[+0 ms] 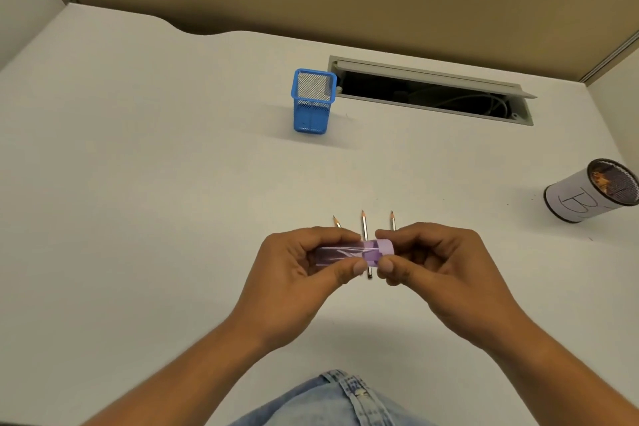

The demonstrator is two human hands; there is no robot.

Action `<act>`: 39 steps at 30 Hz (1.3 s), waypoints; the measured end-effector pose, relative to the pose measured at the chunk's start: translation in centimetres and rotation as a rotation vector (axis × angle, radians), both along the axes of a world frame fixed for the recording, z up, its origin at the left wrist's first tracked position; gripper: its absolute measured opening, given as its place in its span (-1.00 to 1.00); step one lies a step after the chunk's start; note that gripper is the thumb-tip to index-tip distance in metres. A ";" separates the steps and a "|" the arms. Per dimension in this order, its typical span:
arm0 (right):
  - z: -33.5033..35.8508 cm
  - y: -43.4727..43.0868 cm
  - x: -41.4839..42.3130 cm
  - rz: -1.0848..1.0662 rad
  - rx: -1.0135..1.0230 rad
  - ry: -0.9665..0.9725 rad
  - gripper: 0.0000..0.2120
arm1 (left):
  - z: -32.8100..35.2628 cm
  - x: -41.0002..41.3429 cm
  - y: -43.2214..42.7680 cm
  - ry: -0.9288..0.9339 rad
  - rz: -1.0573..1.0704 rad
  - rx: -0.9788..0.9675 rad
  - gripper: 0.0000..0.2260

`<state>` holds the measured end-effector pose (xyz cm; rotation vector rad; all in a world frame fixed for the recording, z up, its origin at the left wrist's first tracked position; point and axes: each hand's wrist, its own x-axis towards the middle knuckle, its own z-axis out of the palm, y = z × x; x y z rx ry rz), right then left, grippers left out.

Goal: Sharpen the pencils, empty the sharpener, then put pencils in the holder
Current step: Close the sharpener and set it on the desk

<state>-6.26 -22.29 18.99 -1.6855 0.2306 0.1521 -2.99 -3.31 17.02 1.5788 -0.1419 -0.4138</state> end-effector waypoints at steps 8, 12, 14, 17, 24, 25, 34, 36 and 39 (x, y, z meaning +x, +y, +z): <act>-2.8 -0.6 0.5 0.035 -0.164 0.033 -0.74 | -2.1 1.3 0.2 -0.107 -0.101 0.261 -0.75; -5.1 -1.4 1.4 0.022 -0.221 0.030 -0.73 | -3.8 2.8 0.2 -0.225 -0.134 0.442 -0.75; -6.1 -1.7 1.9 0.040 -0.275 0.035 -0.72 | -4.9 3.1 0.2 -0.251 -0.163 0.508 -0.78; -7.4 -1.8 2.8 0.074 -0.345 0.014 -0.73 | -6.5 4.0 -0.2 -0.302 -0.174 0.572 -0.79; -9.8 -3.1 9.3 0.112 -0.633 -0.107 -0.77 | -8.8 9.9 -2.8 -0.368 -0.103 0.682 -0.77; -10.3 -3.3 10.4 0.127 -0.664 -0.100 -0.77 | -9.2 10.9 -3.2 -0.366 -0.101 0.714 -0.76; -13.2 -4.2 14.5 0.174 -0.741 -0.033 -0.75 | -11.8 15.1 -4.3 -0.342 -0.160 0.765 -0.82; -13.5 -4.4 14.7 0.196 -0.736 -0.037 -0.75 | -12.2 15.2 -4.2 -0.320 -0.178 0.740 -0.80; -13.7 -4.5 14.8 0.205 -0.732 -0.043 -0.74 | -12.5 15.3 -4.2 -0.324 -0.176 0.722 -0.78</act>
